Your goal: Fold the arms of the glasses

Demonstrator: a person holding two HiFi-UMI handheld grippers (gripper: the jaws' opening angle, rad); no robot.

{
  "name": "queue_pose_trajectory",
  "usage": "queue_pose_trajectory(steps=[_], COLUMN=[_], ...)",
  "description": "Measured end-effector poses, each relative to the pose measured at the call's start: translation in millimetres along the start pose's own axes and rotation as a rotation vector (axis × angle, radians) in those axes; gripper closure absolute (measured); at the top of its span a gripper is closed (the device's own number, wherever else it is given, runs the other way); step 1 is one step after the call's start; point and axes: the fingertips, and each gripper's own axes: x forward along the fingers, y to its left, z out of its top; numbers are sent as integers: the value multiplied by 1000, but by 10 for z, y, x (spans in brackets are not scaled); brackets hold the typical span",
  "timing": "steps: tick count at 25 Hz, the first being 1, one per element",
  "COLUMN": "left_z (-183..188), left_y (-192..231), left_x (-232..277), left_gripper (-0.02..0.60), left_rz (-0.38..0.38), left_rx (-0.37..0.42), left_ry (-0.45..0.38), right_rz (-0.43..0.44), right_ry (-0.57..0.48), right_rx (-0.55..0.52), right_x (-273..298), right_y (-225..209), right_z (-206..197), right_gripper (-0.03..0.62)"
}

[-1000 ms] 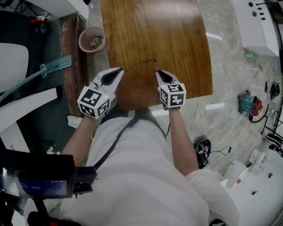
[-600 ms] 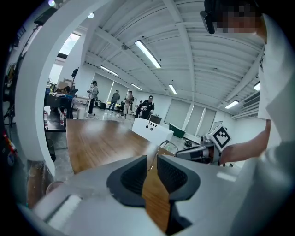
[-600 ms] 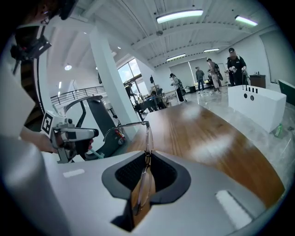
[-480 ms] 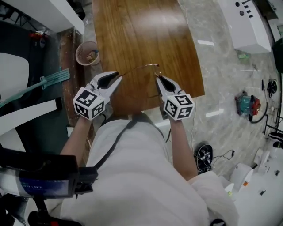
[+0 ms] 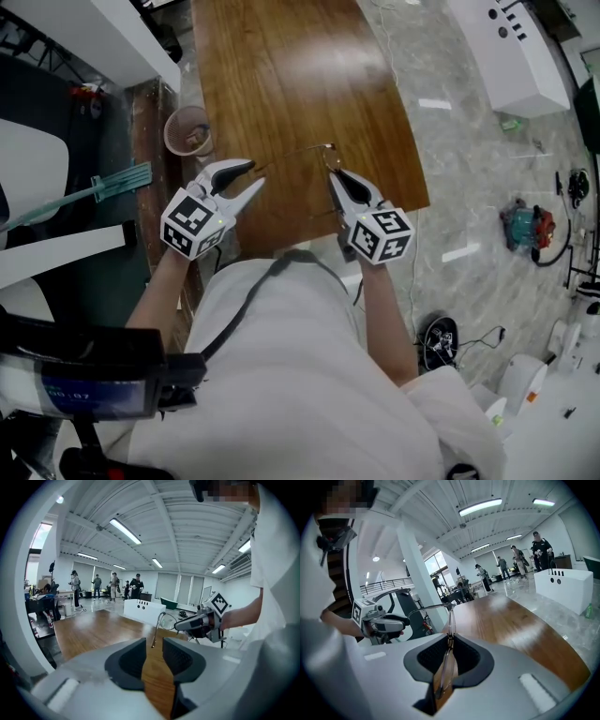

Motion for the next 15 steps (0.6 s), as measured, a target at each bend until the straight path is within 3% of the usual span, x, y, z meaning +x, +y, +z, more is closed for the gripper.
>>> queue_pose_trajectory(steps=[3, 9, 11, 15], left_z=[82, 24, 38, 69], left_y=[-70, -225, -226, -199], left_x=[-11, -6, -12, -5], left_gripper=[543, 548, 515, 511], left_rz=[-2, -50, -56, -59], left_rx=[29, 111, 107, 117], left_ry=[-3, 65, 63, 71], right_rz=[4, -5, -2, 5], right_ry=[-9, -8, -8, -4], right_rx=[4, 1, -6, -18], right_x=[-51, -95, -96, -105], right_y=[7, -6, -5, 2], right_z=[15, -34, -29, -19], right_gripper=[551, 551, 552, 552])
